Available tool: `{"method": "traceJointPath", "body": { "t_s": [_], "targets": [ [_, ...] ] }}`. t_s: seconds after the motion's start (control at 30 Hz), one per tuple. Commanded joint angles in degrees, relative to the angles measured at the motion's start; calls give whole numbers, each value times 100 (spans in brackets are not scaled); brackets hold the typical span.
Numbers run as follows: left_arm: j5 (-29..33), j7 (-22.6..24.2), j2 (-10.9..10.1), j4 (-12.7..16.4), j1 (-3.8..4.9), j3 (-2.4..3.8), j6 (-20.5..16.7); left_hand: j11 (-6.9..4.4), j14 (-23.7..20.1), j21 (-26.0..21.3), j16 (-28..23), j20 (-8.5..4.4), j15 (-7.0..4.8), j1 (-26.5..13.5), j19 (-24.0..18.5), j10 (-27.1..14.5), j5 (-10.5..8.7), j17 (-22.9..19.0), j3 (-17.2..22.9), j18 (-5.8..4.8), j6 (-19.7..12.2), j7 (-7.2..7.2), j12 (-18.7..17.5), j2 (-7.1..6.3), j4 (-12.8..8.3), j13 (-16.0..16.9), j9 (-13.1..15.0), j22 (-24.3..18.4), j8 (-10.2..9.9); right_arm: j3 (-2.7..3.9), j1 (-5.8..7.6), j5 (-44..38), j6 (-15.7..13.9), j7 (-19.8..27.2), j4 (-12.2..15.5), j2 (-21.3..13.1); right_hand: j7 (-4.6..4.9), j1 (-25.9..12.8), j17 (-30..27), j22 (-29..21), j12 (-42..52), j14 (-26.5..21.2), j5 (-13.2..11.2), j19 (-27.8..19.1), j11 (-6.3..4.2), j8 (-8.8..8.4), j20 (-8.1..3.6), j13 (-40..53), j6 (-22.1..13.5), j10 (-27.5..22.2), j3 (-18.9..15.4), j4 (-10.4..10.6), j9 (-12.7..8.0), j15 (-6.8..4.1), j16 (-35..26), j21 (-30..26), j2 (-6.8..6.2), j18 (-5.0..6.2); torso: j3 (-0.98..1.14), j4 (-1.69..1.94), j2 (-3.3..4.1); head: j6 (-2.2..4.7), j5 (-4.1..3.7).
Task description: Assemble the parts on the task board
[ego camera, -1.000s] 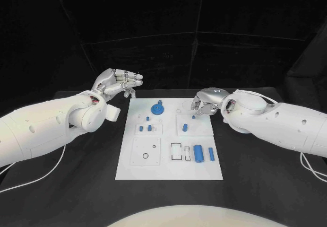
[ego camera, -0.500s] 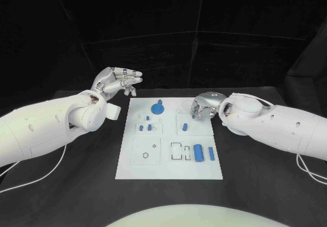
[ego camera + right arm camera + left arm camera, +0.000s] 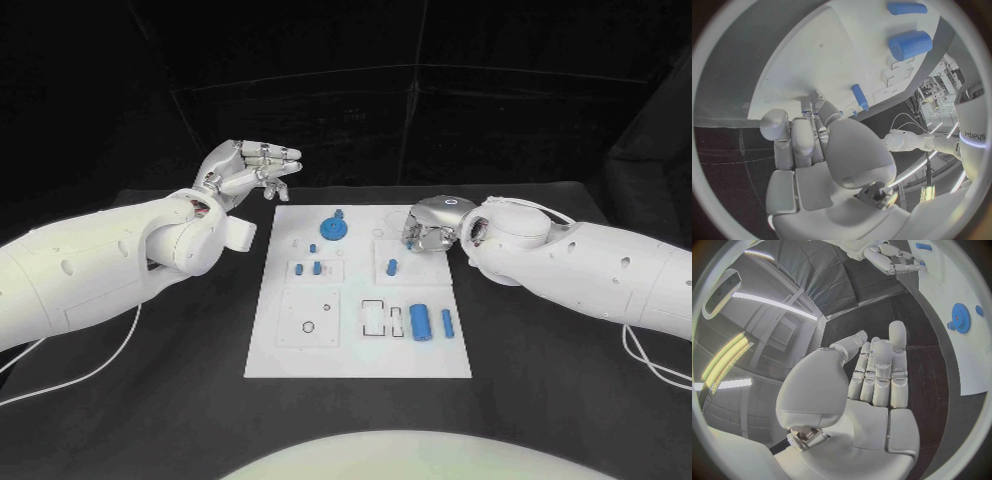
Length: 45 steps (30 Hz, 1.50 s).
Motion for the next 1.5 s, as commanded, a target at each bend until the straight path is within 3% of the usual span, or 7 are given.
{"method": "traceJointPath", "body": {
  "t_s": [0.03,0.2,0.4,0.6,1.0,1.43,1.5],
  "targets": [
    [50,123,7,4,7,5,3,25,-36,-32,-21,1,-5,15,-24,6,-4,-5,-38,31,21,37,31,58,-11,-7,-8,-5,26,-12,-13,-36,246,-31,-14,16,-15,-118,-22,59,-61,130,-65,57,-3,-24,-8,7,82,96,268,16,8,-31,-11,60,-23,-47,0,0,1,-6,-8],
    [50,112,16,-9,7,5,6,27,-51,-40,-41,2,-4,18,-28,5,-4,-38,-41,31,22,38,35,62,-12,-6,-8,-11,27,-12,-28,-44,335,-72,-27,37,-28,-277,-77,137,-171,127,-179,72,-17,-48,-12,11,159,219,1003,11,7,-35,14,124,-171,-60,0,0,-2,-16,-14],
    [50,97,18,-23,7,5,6,27,-56,-45,-47,3,-4,21,-31,4,-4,-46,-43,31,21,39,36,63,-13,-6,-8,-14,27,-12,-35,-43,231,-109,-18,44,-20,-385,-114,179,-210,123,-338,84,-10,-48,-17,13,191,281,1477,31,9,-42,24,157,-204,-64,0,-3,0,-24,-20],
    [50,84,16,-41,7,5,10,27,-63,-53,-55,3,-3,30,-33,0,-2,-57,-44,32,19,39,39,66,-18,-6,-8,-20,27,-11,-37,26,-104,-113,80,-15,-9,-673,-188,218,-271,116,-285,95,-24,-46,-18,16,219,334,2155,77,13,-32,38,196,-512,-65,1,-5,-6,-29,-16],
    [50,67,12,-77,8,5,16,27,-70,-60,-64,3,-4,40,-36,-4,-1,-72,-46,32,16,40,41,66,-25,-7,-8,-25,27,-5,-35,225,-755,-113,378,-239,-24,-827,-253,288,-297,115,-324,135,-24,-42,-20,17,242,349,2365,155,16,-40,42,241,-722,-79,0,3,-4,-16,-28],
    [50,44,18,-124,8,5,16,31,-78,-69,-74,3,-3,48,-38,-14,-2,-88,-52,33,7,44,41,61,-33,-8,-10,-31,23,8,-26,358,-955,-126,753,-518,-27,-840,-258,297,-303,116,-334,140,-26,-43,-21,17,241,348,2398,167,16,-40,47,248,-764,-81,-3,-5,-6,-10,-28],
    [50,44,18,-124,8,5,14,31,-78,-69,-74,3,-3,48,-38,-14,-2,-88,-52,33,7,44,41,61,-33,-8,-10,-31,23,55,-23,401,-1003,-119,926,-581,-28,-839,-252,298,-304,117,-331,141,-27,-43,-22,17,241,349,2408,168,16,-41,52,249,-771,-81,-3,-4,-6,-9,-23]
  ]
}}
